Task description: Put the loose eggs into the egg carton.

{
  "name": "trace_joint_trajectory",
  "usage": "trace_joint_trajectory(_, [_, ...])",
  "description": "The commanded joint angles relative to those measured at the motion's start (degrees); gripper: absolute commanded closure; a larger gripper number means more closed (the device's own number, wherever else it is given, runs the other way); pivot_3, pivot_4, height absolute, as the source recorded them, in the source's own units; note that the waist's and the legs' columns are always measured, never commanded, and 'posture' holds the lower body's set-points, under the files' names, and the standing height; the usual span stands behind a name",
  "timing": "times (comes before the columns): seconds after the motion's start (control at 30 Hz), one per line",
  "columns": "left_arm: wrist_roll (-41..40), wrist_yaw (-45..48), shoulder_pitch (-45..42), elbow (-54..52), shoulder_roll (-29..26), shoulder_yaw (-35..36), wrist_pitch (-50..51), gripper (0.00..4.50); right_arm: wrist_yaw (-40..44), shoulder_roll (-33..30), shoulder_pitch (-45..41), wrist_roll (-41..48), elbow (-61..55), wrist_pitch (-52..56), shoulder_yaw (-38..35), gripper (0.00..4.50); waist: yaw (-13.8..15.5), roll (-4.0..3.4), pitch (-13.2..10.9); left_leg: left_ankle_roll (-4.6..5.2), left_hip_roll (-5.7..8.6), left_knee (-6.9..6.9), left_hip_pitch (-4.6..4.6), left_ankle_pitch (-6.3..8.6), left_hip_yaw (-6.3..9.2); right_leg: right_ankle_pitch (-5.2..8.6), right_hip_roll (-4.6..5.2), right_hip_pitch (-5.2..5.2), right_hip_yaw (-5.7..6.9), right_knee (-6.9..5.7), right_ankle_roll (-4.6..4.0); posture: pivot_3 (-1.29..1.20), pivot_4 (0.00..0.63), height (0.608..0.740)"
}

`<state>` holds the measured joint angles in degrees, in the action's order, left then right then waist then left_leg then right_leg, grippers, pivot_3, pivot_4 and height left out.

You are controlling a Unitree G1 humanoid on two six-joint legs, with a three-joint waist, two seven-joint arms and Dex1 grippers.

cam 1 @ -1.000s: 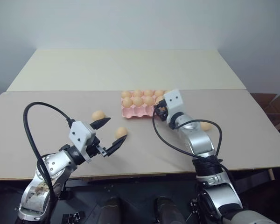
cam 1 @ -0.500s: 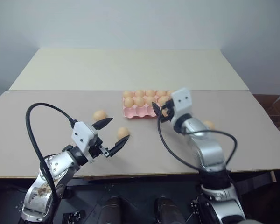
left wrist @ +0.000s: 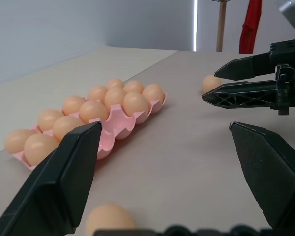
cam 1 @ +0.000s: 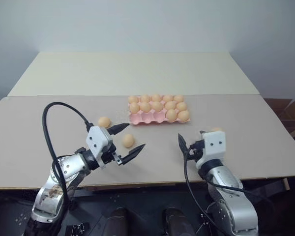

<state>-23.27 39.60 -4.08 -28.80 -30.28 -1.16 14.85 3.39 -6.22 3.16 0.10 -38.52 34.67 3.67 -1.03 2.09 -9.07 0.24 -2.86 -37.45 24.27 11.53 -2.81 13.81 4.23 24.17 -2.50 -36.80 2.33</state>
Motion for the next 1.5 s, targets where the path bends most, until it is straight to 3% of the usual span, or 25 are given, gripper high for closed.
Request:
trace_joint_trajectory(0.03, [1.52, 1.64, -2.1, 1.02, 0.16, -1.55, -2.36, 0.0, -4.5, 0.49, -0.92, -4.17, -2.32, -0.78, -1.23, 0.03, 0.04, 0.0, 0.0, 0.0, 0.0, 0.0, 0.0, 0.0, 0.01, 0.0, -0.01, 0.0, 0.0, 0.0, 0.0, 0.0, 0.15, 0.74])
trace_joint_trajectory(0.33, [3.69, 3.54, -5.75, 3.78, 1.89, -4.99, -4.25, 0.0, -11.32, 0.82, -13.44, -9.02, 8.49, 7.6, -8.43, 0.03, 0.13, 0.0, 0.0, 0.01, 0.01, 0.0, 0.02, 0.0, 0.02, 0.0, -0.02, -0.01, -0.01, 0.01, 0.01, 0.0, 0.15, 0.74])
trace_joint_trajectory(0.47, [3.85, 3.6, -6.87, 3.56, 2.51, -5.79, -3.73, 0.0, -13.1, -1.5, -19.99, -9.29, 19.92, 6.61, -12.33, 0.03, 0.08, 0.0, 0.0, 0.01, 0.04, 0.02, 0.05, 0.0, 0.0, 0.0, -0.01, -0.01, -0.02, 0.03, 0.02, 0.0, 0.15, 0.74])
trace_joint_trajectory(0.7, [3.69, 3.47, -7.94, 2.04, 2.48, -5.99, -2.0, 0.0, -17.2, -0.21, -28.32, -6.86, 32.57, 6.02, -18.69, 0.03, -0.11, 0.0, 0.0, 0.02, 0.04, 0.07, 0.05, -0.01, 0.01, 0.0, -0.03, 0.0, -0.04, 0.02, 0.03, 0.0, 0.15, 0.74])
trace_joint_trajectory(0.97, [3.37, 3.06, -8.03, 0.78, 2.05, -5.36, -0.47, 0.0, -18.38, 4.11, -30.79, -1.84, 30.64, 10.25, -23.12, 0.03, -0.15, 0.0, 0.0, 0.02, 0.04, 0.1, 0.04, -0.01, 0.02, 0.0, -0.02, 0.01, -0.05, 0.0, 0.04, 0.0, 0.15, 0.74])
trace_joint_trajectory(1.3, [3.42, 3.02, -8.22, 0.77, 2.32, -5.4, 0.11, 0.0, -19.8, 4.49, -28.59, -2.46, 29.33, 11.13, -21.67, 0.03, -0.2, -0.01, 0.0, 0.02, 0.04, 0.1, 0.04, -0.01, 0.02, 0.0, -0.02, 0.01, -0.04, 0.0, 0.04, 0.0, 0.15, 0.74])
trace_joint_trajectory(1.4, [3.34, 3.01, -8.08, 0.72, 2.29, -5.3, 0.11, 0.0, -19.52, 4.44, -27.92, -2.55, 28.85, 12.07, -21.15, 0.57, -0.21, -0.01, 0.0, 0.02, 0.04, 0.1, 0.03, -0.01, 0.02, 0.0, -0.02, 0.01, -0.05, 0.0, 0.04, 0.0, 0.15, 0.74])
trace_joint_trajectory(1.5, [3.32, 2.99, -7.91, 0.69, 2.29, -5.24, 0.05, 0.0, -19.1, 4.28, -27.66, -2.27, 28.61, 12.91, -20.91, 1.56, -0.24, -0.01, 0.0, 0.02, 0.04, 0.11, 0.04, -0.01, 0.02, 0.0, -0.02, 0.02, -0.05, 0.0, 0.03, 0.0, 0.15, 0.74])
